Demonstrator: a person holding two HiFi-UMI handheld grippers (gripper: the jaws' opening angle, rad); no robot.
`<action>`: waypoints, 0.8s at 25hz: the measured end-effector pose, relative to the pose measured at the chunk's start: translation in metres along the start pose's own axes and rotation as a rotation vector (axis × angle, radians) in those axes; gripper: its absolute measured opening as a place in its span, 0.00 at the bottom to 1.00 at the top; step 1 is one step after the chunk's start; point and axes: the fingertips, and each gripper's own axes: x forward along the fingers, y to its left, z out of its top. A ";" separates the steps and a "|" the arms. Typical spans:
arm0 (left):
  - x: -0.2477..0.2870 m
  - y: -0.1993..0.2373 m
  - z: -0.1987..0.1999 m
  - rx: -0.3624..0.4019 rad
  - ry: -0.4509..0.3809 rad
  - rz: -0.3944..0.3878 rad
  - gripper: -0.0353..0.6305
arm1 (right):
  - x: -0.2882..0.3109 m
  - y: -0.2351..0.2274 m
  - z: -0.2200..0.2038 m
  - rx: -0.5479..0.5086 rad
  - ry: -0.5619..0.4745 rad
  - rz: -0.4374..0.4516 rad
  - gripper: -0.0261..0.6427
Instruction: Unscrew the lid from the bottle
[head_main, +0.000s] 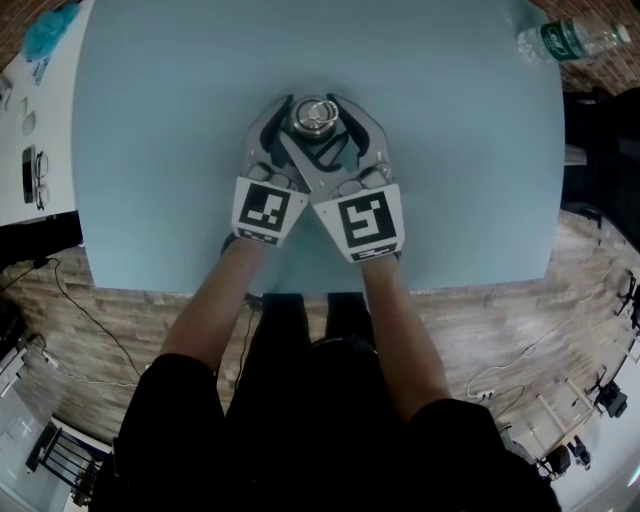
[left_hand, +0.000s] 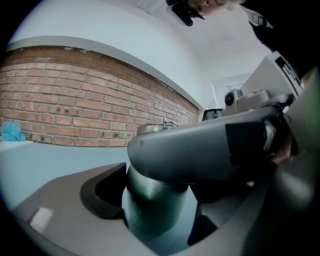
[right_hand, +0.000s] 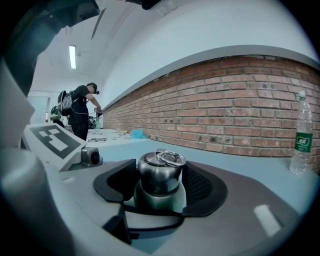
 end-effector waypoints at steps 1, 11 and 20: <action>0.000 0.001 0.000 0.001 0.001 0.000 0.59 | 0.000 -0.001 0.001 -0.009 -0.001 -0.004 0.47; -0.001 0.001 0.000 0.015 0.005 -0.041 0.60 | 0.000 0.001 0.001 -0.035 -0.004 0.050 0.44; 0.000 0.000 0.000 0.032 0.015 -0.113 0.60 | 0.000 0.003 0.000 -0.084 0.000 0.151 0.43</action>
